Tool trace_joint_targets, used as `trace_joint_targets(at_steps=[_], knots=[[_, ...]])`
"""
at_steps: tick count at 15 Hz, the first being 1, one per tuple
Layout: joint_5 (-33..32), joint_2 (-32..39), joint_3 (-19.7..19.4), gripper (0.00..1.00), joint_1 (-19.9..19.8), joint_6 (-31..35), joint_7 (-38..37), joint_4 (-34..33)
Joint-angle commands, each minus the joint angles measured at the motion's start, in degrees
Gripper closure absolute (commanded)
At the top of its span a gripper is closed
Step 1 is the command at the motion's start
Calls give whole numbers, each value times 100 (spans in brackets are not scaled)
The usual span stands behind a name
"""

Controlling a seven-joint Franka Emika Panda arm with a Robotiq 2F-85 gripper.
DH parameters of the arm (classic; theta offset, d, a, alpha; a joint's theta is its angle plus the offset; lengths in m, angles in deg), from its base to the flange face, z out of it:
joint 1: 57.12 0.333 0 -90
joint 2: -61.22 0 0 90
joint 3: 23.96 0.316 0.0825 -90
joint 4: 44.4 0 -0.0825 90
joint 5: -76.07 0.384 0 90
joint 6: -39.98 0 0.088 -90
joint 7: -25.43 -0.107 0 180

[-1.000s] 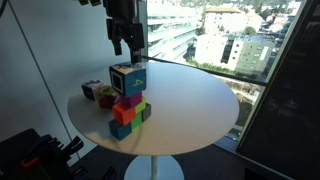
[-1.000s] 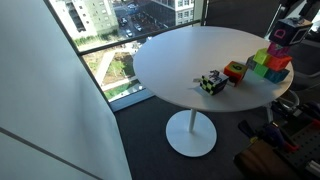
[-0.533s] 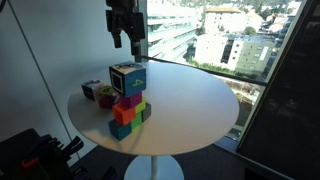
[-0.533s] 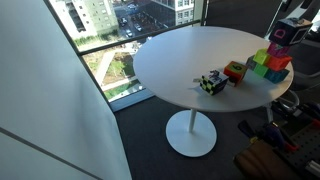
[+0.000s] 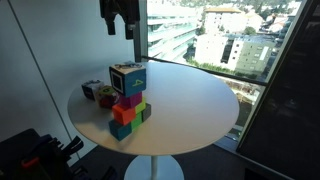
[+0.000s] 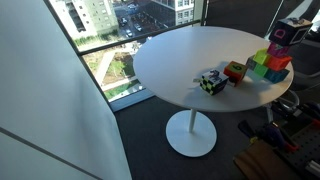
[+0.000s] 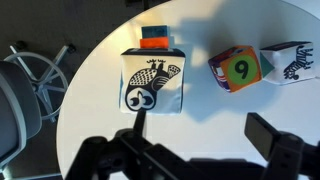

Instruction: Put the plushy cube with number 4 on top of the pink block

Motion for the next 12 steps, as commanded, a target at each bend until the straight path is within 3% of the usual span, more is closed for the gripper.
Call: trace_joint_targets(at_steps=[1,8,12], knots=[[-168,-11,94,0,71,-569,-56,-397],[-155,-76,215,0,258,-1545,18,-929],[-194,-220,259,0,320,-1588,0,-1068]])
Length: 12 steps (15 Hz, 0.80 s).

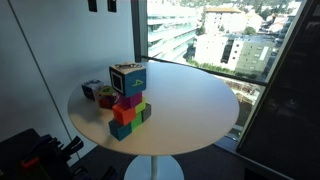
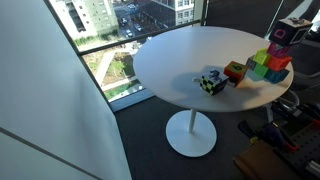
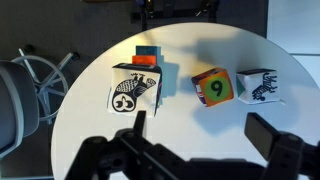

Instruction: Put the plushy cube with number 4 on top of the pink block

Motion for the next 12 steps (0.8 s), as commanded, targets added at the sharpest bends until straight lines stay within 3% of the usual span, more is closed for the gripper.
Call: trace_joint_targets(at_steps=[1,12], knots=[[-122,-138,36,0,49,-90,-5,-188],[-20,-178,26,0,56,-2,-10,-121]])
